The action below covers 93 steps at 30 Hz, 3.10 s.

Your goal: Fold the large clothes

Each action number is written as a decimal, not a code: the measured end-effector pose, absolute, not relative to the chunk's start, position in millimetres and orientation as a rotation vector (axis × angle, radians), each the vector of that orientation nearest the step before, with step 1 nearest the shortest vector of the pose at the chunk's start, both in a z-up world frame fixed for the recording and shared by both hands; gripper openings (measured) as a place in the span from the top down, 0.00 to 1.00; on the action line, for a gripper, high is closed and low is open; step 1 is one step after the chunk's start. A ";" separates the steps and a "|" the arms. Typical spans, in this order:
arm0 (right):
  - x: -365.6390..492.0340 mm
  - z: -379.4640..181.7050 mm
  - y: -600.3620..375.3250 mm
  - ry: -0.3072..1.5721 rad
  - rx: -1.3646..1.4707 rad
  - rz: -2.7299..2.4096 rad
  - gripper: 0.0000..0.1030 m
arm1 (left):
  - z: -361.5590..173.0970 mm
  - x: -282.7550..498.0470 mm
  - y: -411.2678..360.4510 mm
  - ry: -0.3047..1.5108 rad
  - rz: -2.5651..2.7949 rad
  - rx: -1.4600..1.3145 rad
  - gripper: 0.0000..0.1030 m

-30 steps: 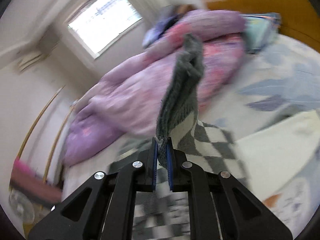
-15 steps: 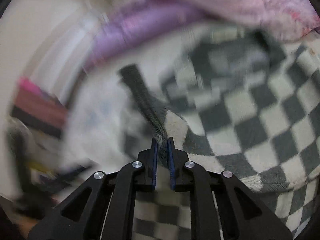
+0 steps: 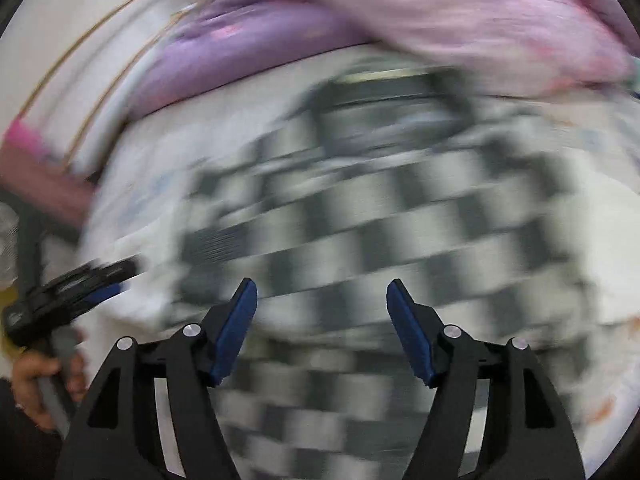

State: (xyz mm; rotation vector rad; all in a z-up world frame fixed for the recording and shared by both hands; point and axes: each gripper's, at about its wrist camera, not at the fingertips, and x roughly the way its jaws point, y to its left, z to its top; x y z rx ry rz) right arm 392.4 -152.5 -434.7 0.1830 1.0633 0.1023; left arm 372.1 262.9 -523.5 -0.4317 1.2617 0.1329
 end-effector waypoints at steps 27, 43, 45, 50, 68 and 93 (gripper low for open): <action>476.4 -500.5 -379.3 1.264 0.479 -0.055 0.53 | -555.6 441.3 214.9 1.294 0.156 -0.305 0.19; 603.6 -505.0 -368.6 1.355 0.550 -0.075 0.33 | -607.8 579.1 261.1 1.488 0.210 -0.280 0.17; 607.0 -514.3 -363.6 1.391 0.522 -0.073 0.34 | -617.3 585.7 262.9 1.526 0.219 -0.268 0.18; 601.5 -516.9 -355.6 1.400 0.462 -0.023 0.70 | -612.0 589.7 248.0 1.519 0.154 -0.210 0.67; 453.3 -378.7 -349.2 1.064 0.378 0.193 0.84 | -437.2 442.9 215.4 1.193 0.128 -0.198 0.81; 140.8 -468.8 -305.8 1.293 0.397 0.067 0.67 | -514.8 159.9 268.4 1.254 0.219 -0.796 0.28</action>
